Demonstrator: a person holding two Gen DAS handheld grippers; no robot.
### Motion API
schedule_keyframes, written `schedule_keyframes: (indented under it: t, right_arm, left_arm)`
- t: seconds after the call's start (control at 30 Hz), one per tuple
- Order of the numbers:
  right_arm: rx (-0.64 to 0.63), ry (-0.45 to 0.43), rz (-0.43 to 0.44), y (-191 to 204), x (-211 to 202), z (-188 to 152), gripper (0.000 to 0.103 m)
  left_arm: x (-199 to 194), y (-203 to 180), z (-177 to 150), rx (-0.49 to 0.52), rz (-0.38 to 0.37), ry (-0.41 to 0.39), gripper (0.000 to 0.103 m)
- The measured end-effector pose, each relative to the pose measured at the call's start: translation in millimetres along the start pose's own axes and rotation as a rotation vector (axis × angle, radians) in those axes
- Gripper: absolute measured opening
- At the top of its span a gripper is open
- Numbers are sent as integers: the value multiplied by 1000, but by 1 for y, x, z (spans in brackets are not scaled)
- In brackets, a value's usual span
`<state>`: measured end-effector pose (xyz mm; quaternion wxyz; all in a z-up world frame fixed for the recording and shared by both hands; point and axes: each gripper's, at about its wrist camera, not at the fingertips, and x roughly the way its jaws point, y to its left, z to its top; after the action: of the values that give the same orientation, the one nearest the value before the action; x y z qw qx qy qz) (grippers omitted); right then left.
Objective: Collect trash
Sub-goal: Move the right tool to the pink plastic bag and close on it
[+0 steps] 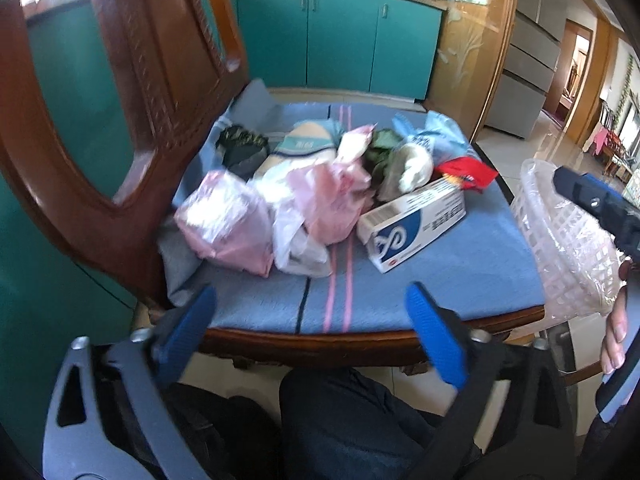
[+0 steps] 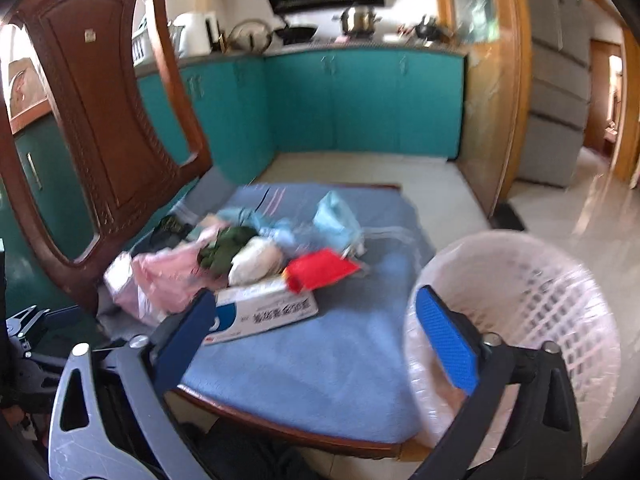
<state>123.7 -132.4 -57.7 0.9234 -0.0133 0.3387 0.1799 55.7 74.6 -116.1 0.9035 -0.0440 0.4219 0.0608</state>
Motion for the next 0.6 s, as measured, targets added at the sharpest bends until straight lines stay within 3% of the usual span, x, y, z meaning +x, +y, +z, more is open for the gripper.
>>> schedule_keyframes:
  t: [0.03,0.1,0.17,0.47,0.6]
  right_arm:
    - [-11,30,0,3,9,-1,83]
    - [-30,81,27,9,23,-4,64]
    - [-40,120,64,16,35,-6,58]
    - [-104,129,298,87,67,17,60]
    - [-186,160,342,128,87,19,75]
  left_arm:
    - [4,4,-1,-11,-2,19,81]
    - [11,13,-2,-33,5,45,71]
    - [15,18,-2,-45,10,53,70]
    - [18,41,-7,-94,53,92,71]
    - [15,55,-12,-136,67,96,75]
